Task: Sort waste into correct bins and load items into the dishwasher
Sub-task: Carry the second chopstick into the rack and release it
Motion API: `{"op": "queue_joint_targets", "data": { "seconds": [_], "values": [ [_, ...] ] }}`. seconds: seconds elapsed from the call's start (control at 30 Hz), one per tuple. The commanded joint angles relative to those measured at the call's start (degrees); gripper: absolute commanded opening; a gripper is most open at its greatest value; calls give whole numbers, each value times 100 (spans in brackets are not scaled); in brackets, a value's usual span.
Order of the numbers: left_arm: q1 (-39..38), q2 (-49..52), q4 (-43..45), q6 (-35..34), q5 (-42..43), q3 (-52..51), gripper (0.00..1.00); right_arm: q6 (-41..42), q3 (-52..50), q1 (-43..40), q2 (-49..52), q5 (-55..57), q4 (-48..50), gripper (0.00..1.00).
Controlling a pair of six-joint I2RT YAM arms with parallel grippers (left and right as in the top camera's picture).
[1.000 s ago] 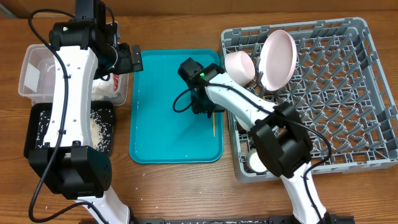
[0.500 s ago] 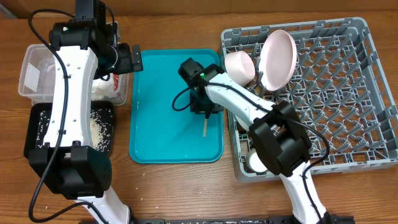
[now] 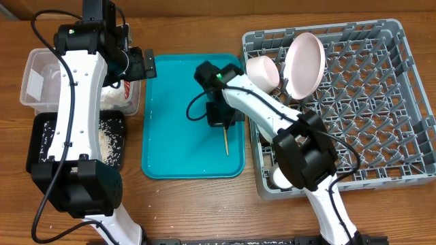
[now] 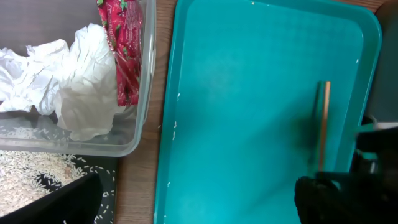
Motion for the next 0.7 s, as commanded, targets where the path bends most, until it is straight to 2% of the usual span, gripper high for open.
{"op": "queue_joint_targets", "data": {
  "seconds": [0.0, 0.2, 0.5, 0.67],
  "values": [
    [9, -13, 24, 26, -33, 107, 100, -586, 994, -22, -413, -105, -358, 4],
    [9, -13, 24, 26, -33, 107, 100, -651, 1917, -55, -1078, 509, -1137, 4],
    [9, -13, 24, 26, -33, 107, 100, -647, 1956, -407, -1742, 815, -2199, 4],
    [9, -13, 24, 26, -33, 107, 100, -651, 1912, -518, -2127, 765, -2225, 4]
  ]
}}
